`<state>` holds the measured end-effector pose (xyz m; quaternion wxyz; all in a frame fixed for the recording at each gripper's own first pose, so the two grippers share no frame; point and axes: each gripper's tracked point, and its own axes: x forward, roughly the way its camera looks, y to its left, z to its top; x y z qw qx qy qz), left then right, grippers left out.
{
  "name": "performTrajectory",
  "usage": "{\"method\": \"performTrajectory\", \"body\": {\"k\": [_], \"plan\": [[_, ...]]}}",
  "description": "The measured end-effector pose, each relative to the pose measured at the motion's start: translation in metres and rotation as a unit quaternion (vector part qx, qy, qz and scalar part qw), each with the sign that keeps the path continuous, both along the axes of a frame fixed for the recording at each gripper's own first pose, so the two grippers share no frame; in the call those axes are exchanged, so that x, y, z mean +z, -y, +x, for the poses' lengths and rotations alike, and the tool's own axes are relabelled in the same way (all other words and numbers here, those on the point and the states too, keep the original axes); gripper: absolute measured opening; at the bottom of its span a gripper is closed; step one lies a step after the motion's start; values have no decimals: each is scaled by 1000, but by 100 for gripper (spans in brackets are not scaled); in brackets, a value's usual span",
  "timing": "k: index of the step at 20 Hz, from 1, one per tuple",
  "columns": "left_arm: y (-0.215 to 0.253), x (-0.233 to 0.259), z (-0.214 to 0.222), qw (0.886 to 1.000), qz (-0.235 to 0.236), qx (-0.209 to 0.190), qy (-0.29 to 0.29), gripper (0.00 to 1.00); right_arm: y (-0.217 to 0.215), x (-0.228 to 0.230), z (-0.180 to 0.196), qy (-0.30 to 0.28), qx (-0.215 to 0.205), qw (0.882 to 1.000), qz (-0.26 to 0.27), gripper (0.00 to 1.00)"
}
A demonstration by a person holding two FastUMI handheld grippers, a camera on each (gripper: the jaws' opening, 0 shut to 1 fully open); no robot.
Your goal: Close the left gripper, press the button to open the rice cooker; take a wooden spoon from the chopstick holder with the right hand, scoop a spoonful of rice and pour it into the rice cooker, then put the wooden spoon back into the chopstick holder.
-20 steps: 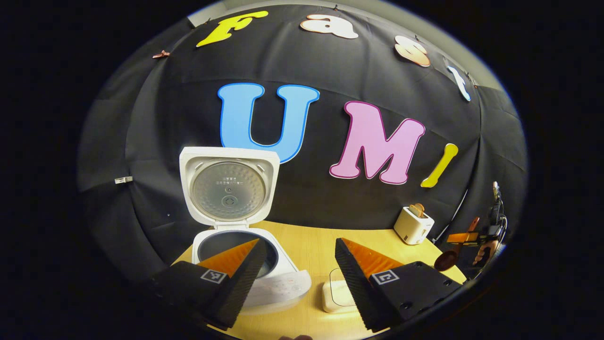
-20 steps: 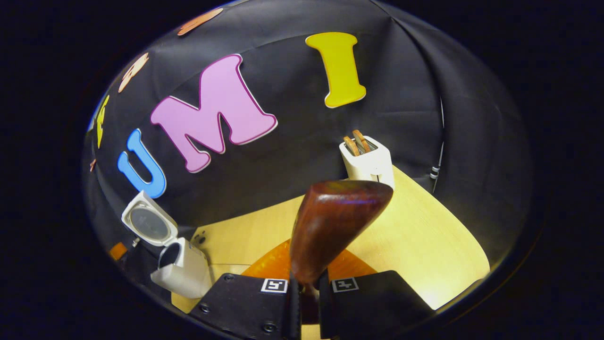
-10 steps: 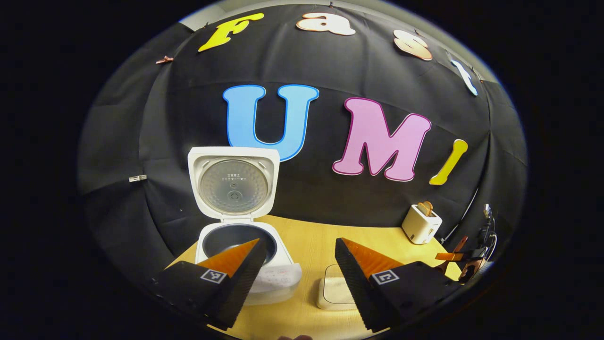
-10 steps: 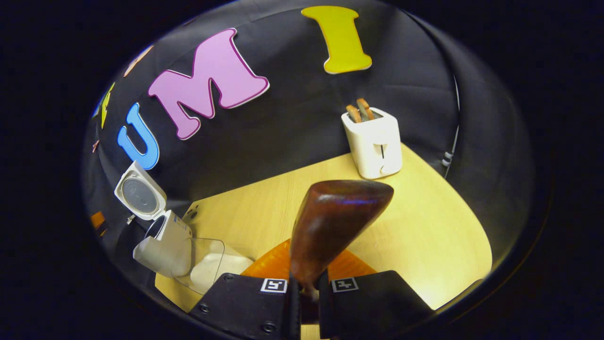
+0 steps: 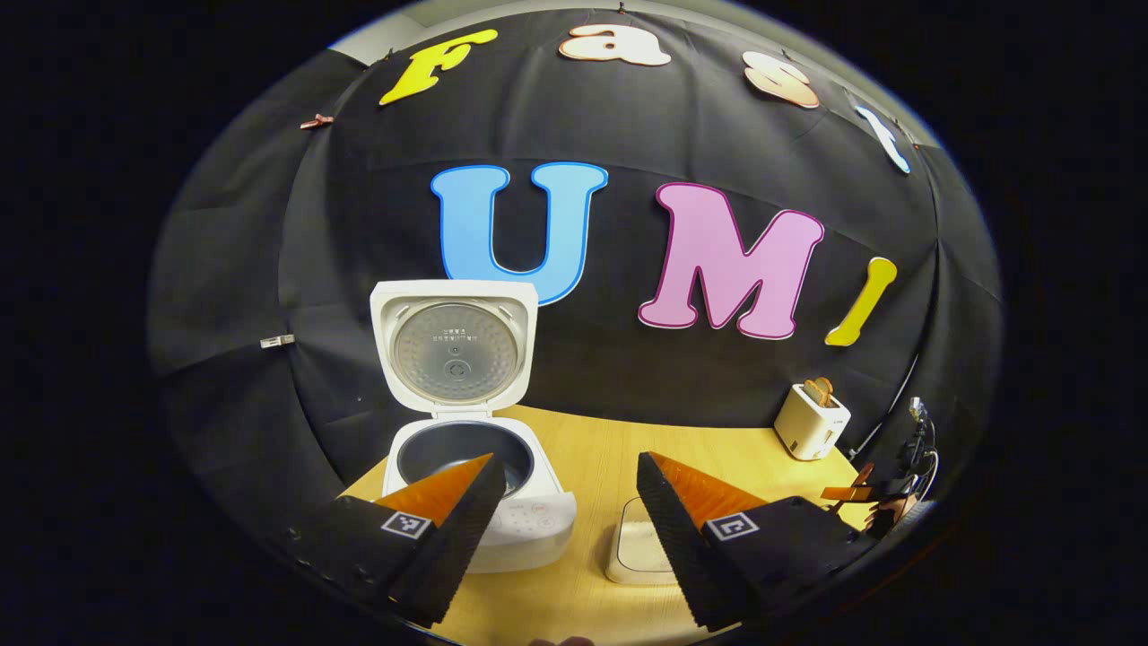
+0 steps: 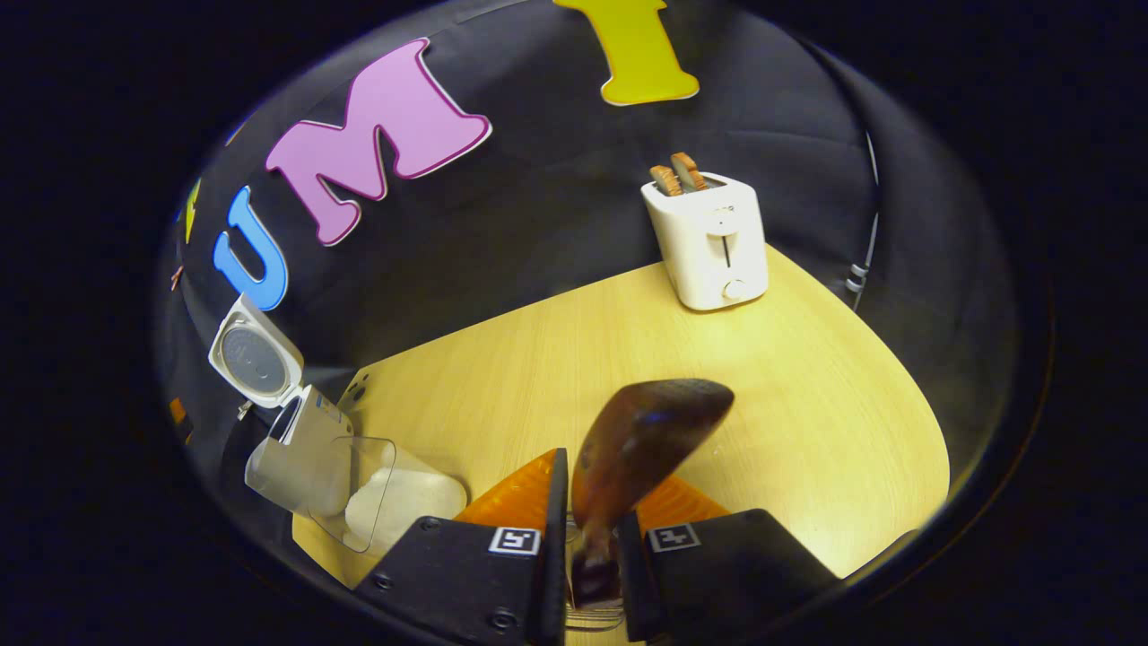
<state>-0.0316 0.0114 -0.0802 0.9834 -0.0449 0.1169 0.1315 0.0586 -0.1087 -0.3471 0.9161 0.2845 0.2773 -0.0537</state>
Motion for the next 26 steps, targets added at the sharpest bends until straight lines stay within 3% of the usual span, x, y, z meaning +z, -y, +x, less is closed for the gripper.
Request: {"method": "performTrajectory", "body": {"k": [1,2,3,4,5,6,14,21,23,26], "plan": [[-1,1,2,1000,0,-2,2,95,5,2,-4,-2,-11,1000,2,41],[-3,3,4,1000,-2,-4,6,95,9,5,-7,-1,-18,1000,3,46],[-6,4,8,1000,-5,-8,10,95,12,7,-10,-1,-22,1000,1,31],[-8,8,13,1000,-6,-10,15,95,16,10,-16,-2,-25,1000,-2,47],[-11,11,19,1000,-5,-14,20,95,21,14,-24,-4,-31,999,-8,56],[-14,15,24,1000,-3,-17,24,95,26,17,-28,-4,-38,999,-14,59],[-62,66,72,995,26,-26,88,95,42,73,-68,20,-77,996,-43,60],[-162,142,116,984,78,41,155,95,36,114,-85,48,-96,993,-50,60],[-192,157,126,979,102,70,161,95,34,116,-94,42,-97,992,-66,60],[-220,167,147,977,96,87,171,95,32,117,-111,27,-94,990,-101,60]]}}
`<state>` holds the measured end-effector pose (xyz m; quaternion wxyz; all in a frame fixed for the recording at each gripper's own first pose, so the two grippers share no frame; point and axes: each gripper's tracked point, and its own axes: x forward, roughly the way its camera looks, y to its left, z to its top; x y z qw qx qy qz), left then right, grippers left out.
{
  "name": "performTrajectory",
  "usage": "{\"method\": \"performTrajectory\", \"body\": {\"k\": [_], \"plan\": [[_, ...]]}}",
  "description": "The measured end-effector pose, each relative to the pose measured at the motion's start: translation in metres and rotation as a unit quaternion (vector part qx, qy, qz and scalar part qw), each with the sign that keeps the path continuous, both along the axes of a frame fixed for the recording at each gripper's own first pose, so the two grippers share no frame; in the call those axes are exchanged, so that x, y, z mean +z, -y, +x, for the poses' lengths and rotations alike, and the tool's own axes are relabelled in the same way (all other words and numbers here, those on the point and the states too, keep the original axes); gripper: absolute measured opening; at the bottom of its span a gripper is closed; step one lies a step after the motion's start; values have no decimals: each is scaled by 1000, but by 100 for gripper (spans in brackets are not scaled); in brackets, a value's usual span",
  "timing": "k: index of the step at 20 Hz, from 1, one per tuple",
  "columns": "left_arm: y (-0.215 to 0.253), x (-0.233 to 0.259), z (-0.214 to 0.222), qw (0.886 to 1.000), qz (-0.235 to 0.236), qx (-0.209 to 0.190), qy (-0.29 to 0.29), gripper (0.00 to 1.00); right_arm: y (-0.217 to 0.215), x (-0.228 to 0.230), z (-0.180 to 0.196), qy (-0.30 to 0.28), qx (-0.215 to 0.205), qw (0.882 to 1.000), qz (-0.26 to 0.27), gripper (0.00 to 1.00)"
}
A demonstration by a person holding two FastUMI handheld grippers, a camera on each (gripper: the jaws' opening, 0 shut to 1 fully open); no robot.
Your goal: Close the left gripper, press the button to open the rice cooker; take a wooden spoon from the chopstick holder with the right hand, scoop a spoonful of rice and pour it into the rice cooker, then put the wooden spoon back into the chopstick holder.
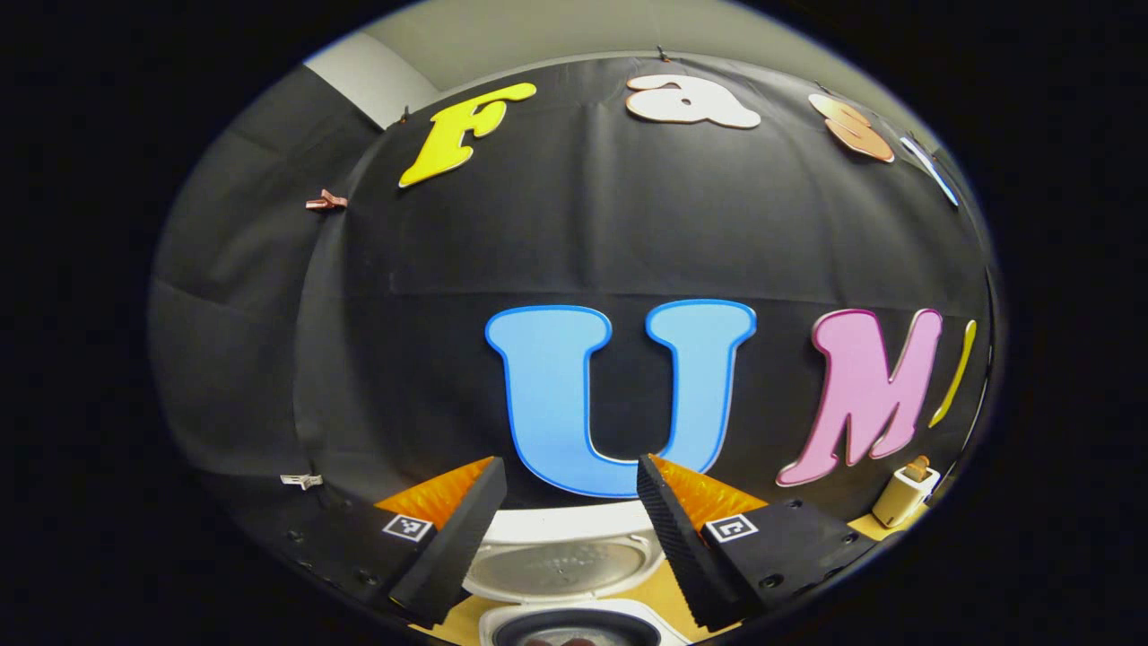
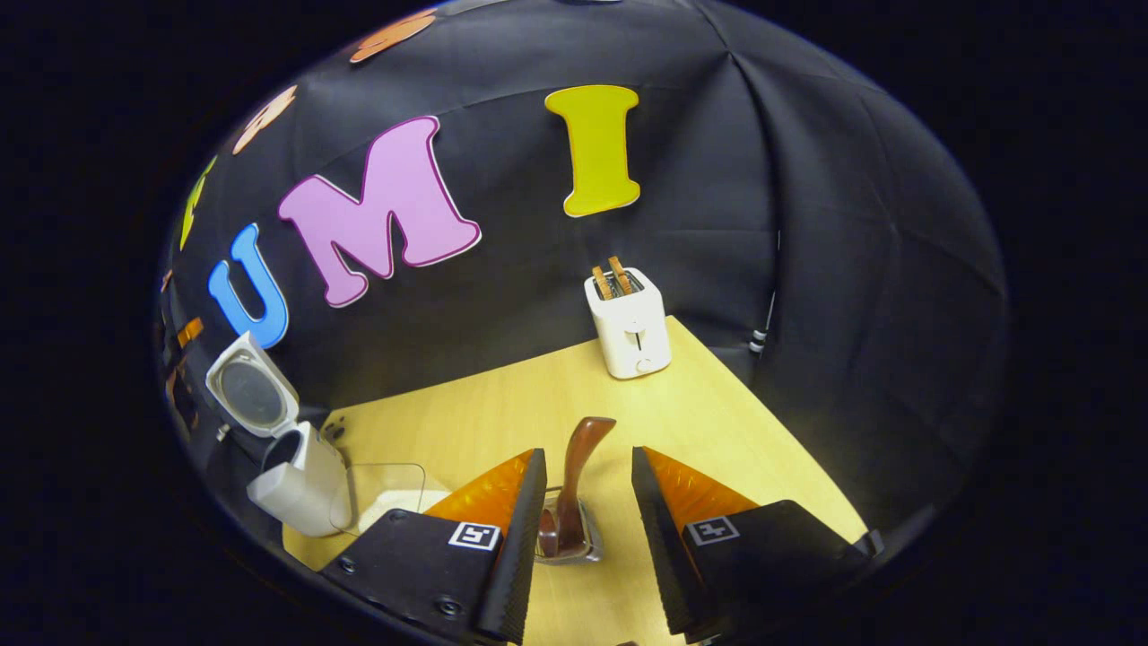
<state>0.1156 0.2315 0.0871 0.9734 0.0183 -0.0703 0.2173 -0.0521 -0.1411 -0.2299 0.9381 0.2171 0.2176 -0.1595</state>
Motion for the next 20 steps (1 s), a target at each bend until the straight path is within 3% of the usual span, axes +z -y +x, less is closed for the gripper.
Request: {"method": "performTrajectory", "body": {"k": [9,13,16,20], "plan": [[-34,-49,82,996,-30,-5,-87,95,-2,3,-37,-28,-21,999,-32,60],[-32,-79,79,991,-61,3,-119,95,-6,4,-43,-34,-21,998,-38,60],[-22,-82,72,992,-32,2,-124,98,-8,16,-38,-28,-12,998,-50,61],[-5,-87,49,992,-39,0,-123,99,-12,36,-21,-10,11,998,-55,60]]}}
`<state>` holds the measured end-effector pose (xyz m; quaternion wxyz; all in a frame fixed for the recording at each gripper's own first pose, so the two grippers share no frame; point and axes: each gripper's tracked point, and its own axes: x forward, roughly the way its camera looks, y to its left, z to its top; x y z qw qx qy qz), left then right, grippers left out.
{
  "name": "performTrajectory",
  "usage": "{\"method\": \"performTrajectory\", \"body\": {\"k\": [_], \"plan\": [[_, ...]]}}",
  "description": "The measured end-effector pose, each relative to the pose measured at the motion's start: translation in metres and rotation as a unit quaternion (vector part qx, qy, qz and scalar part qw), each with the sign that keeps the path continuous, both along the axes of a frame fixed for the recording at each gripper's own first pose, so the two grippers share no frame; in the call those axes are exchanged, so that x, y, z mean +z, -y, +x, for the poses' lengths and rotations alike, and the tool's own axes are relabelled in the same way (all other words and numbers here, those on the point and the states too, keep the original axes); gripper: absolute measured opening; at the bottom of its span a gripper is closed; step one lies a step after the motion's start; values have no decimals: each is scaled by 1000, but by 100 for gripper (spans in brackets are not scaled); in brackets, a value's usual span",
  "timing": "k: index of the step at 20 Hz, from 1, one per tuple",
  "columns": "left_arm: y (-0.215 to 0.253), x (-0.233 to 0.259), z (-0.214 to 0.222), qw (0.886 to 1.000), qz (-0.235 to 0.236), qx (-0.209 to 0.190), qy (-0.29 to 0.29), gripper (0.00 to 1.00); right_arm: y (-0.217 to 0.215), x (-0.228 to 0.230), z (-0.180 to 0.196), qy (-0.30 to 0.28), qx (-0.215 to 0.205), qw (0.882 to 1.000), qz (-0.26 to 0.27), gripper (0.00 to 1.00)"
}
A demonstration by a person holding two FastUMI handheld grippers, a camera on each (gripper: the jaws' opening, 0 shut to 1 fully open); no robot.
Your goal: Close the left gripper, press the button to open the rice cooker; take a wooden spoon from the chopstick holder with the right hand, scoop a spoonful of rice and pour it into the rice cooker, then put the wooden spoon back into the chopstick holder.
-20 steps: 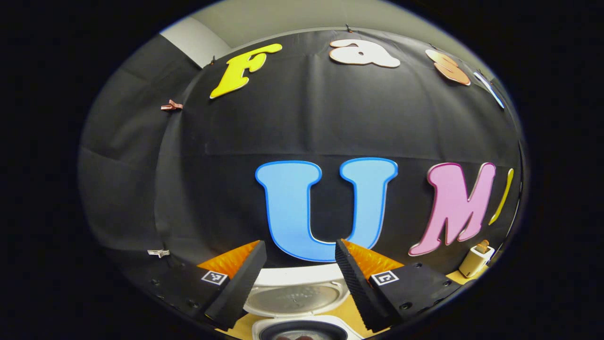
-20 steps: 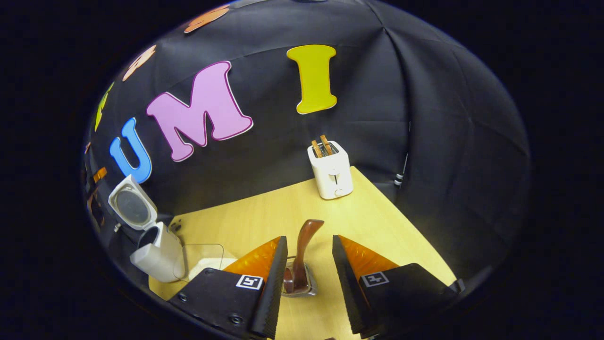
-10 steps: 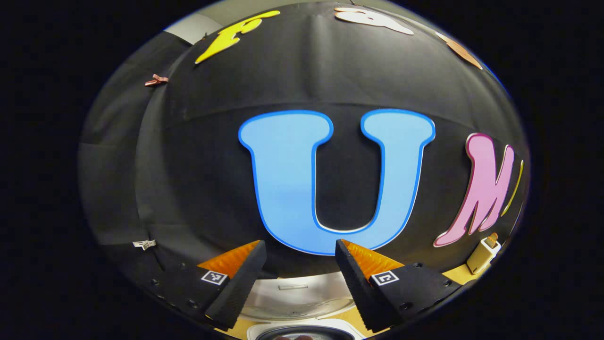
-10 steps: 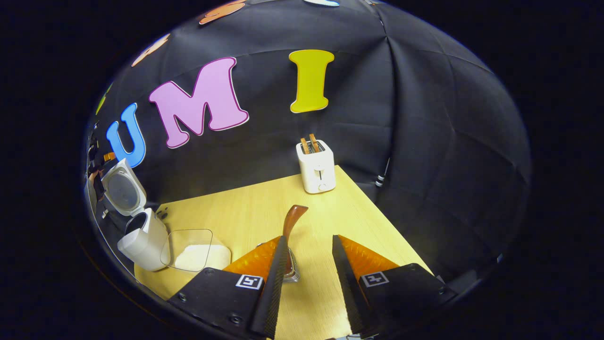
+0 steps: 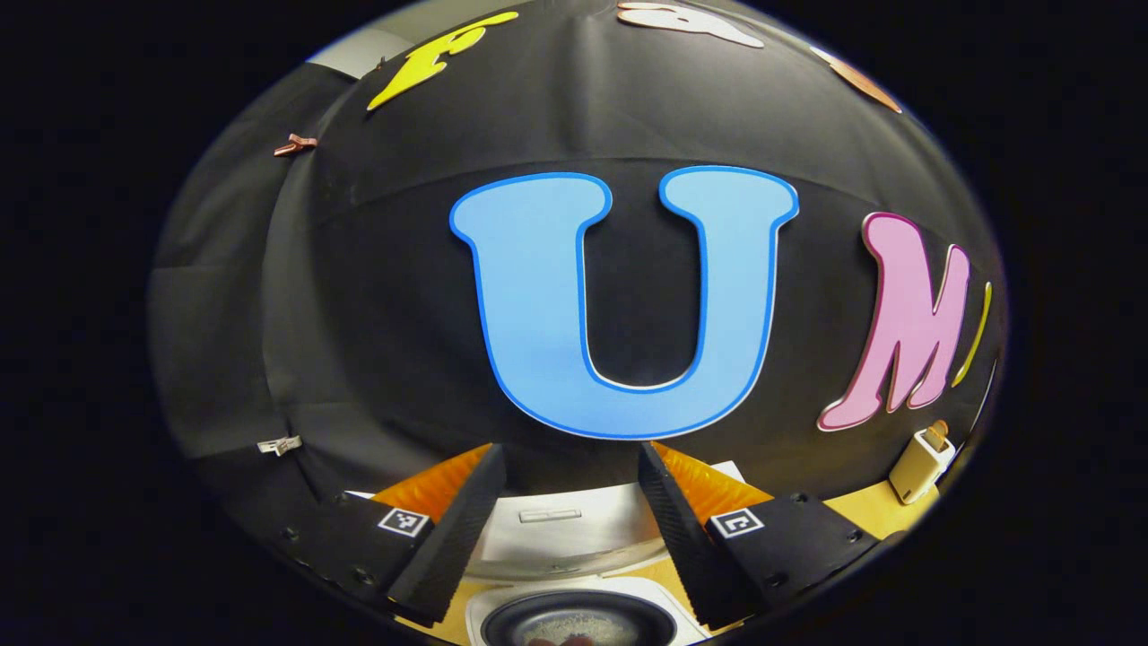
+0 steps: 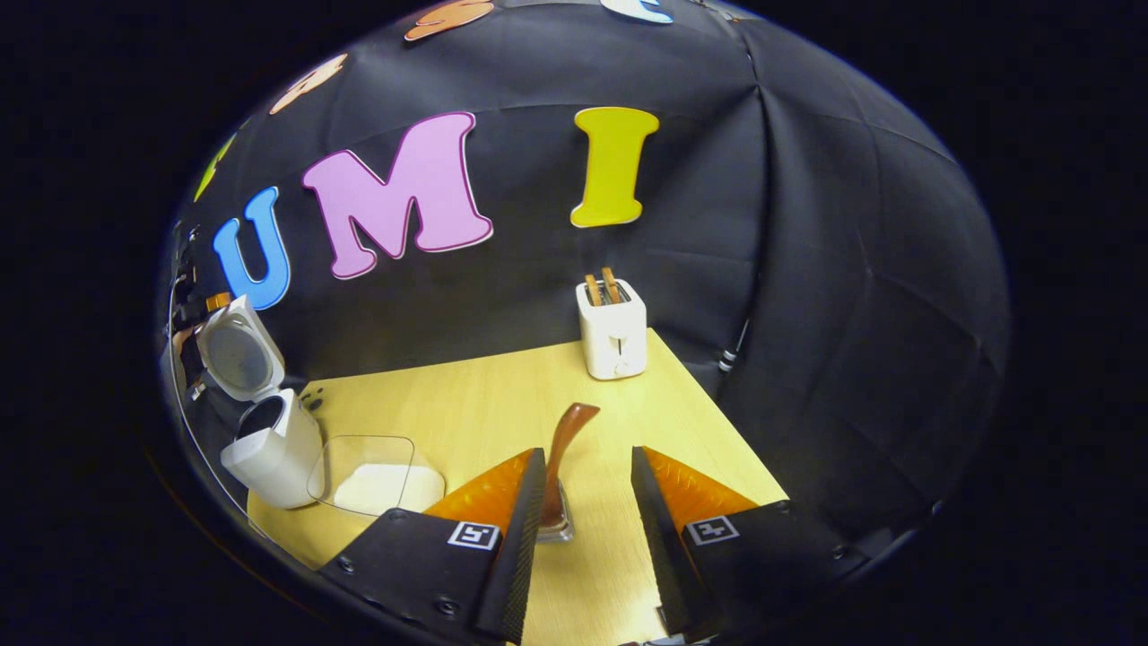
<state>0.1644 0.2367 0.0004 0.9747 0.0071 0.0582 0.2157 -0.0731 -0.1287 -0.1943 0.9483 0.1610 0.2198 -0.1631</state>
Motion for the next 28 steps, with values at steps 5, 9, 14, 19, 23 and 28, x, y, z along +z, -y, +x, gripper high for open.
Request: {"method": "performTrajectory", "body": {"k": [5,9,14,19,23,28], "plan": [[31,-20,-37,1000,-12,0,-18,98,-11,4,22,9,35,999,6,60],[57,-50,-70,998,-42,1,-56,98,-16,-1,31,6,60,998,10,60],[84,-103,-104,987,-100,-3,-129,98,-10,-5,36,6,76,997,16,60],[93,-166,-123,969,-122,10,-215,99,-3,-7,32,6,84,996,20,60],[96,-201,-130,961,-126,21,-247,98,0,-10,22,-3,98,995,5,60],[91,-219,-124,970,-104,27,-216,100,5,-11,11,-4,109,994,-6,60]]}}
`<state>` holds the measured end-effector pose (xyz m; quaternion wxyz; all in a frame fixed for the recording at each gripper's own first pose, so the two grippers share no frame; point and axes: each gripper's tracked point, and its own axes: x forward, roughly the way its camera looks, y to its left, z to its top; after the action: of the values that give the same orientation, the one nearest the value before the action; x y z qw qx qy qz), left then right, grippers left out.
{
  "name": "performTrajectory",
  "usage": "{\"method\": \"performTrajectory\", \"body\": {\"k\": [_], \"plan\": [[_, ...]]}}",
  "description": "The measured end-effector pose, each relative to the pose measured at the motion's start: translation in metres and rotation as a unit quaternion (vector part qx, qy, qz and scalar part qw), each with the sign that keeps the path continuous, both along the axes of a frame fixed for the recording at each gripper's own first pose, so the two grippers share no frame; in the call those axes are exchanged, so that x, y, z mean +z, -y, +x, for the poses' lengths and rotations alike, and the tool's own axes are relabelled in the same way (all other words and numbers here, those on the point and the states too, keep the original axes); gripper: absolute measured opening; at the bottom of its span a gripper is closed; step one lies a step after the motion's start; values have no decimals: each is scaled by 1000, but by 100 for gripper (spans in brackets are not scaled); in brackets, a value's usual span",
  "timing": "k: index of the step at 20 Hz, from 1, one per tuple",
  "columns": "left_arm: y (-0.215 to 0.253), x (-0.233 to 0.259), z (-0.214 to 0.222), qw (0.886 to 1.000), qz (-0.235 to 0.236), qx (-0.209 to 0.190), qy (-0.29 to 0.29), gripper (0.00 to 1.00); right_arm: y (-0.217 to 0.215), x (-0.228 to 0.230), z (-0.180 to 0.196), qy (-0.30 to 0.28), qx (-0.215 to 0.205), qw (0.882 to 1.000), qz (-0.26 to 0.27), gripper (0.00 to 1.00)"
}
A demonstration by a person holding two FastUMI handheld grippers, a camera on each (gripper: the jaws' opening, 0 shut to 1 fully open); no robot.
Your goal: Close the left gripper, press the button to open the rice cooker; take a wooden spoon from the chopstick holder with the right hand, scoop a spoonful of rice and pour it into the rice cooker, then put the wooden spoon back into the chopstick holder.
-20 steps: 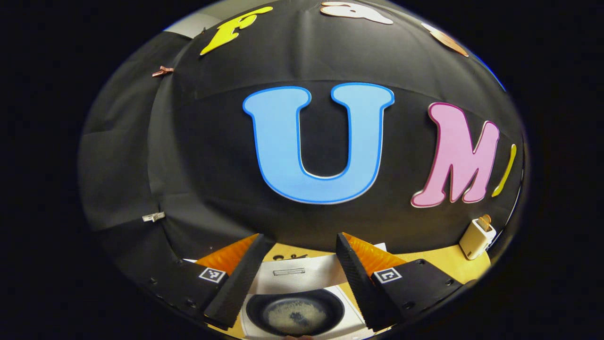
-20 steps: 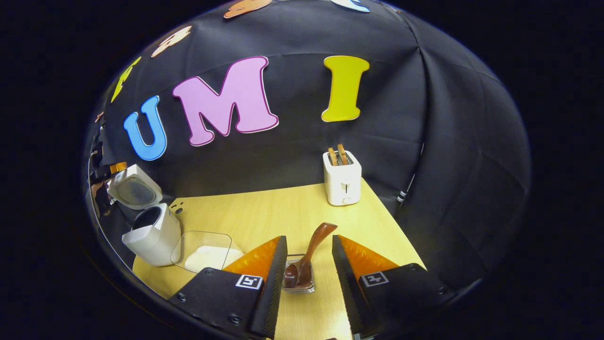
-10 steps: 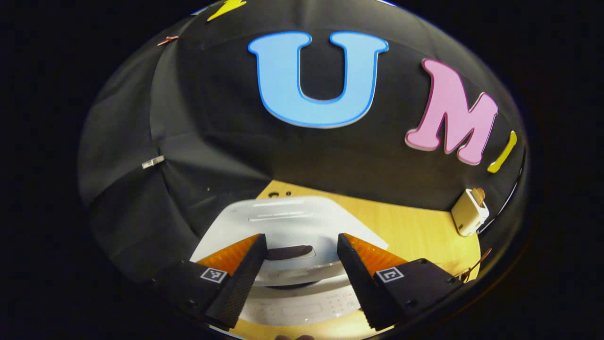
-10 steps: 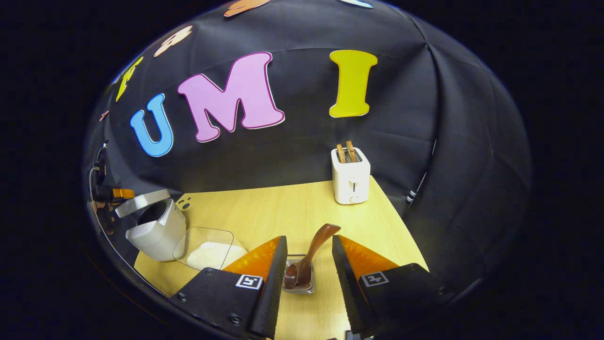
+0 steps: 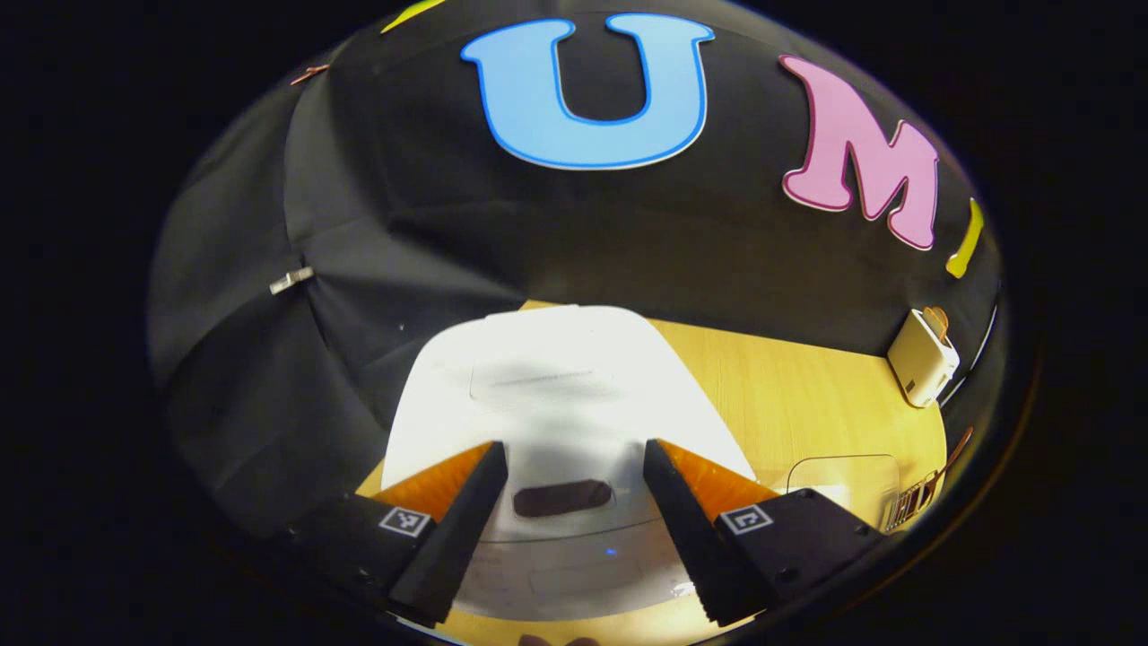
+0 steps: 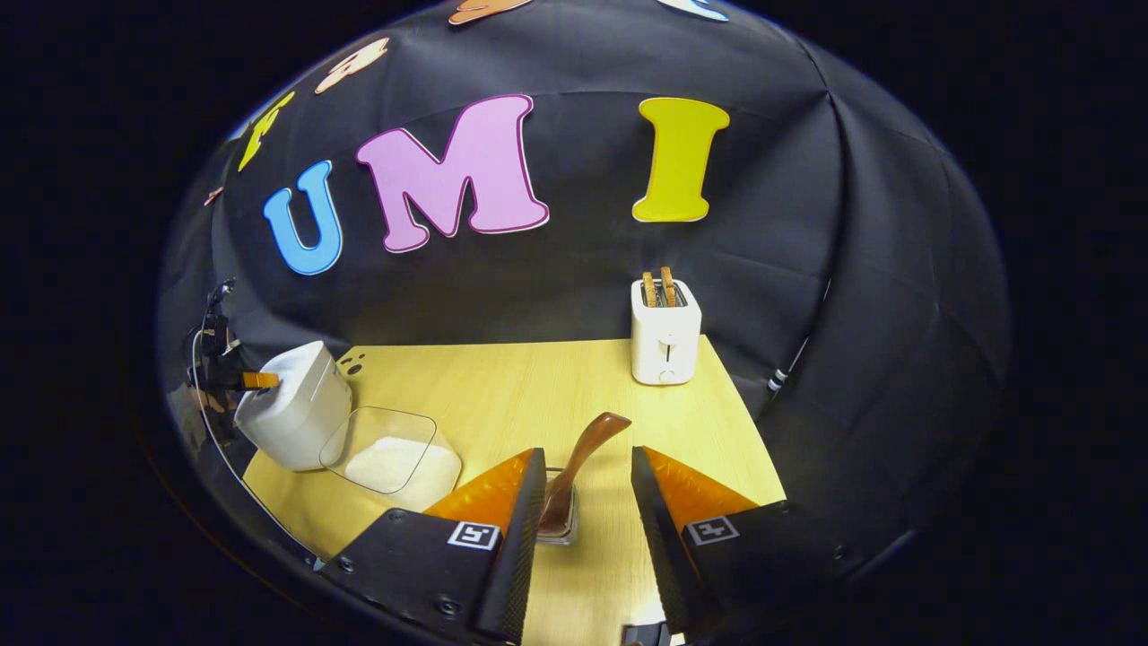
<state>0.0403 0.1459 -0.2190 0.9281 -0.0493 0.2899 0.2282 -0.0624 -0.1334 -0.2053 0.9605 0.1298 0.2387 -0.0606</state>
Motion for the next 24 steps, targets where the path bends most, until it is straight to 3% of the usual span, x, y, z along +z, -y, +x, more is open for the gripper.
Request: {"method": "performTrajectory", "body": {"k": [9,13,17,18,19,24], "plan": [[3,1,1,1000,-3,-9,-5,100,-13,7,-6,11,9,1000,11,60],[2,36,-5,998,14,-26,56,98,-29,18,0,21,11,1000,15,60],[15,89,-12,988,20,-60,139,98,-54,37,10,38,19,999,17,60],[20,100,-14,985,22,-71,156,97,-61,42,13,43,23,999,17,46],[26,110,-17,982,22,-85,170,96,-68,46,18,46,27,998,17,60],[64,149,-26,962,50,-170,208,95,-104,72,38,69,49,996,16,64]]}}
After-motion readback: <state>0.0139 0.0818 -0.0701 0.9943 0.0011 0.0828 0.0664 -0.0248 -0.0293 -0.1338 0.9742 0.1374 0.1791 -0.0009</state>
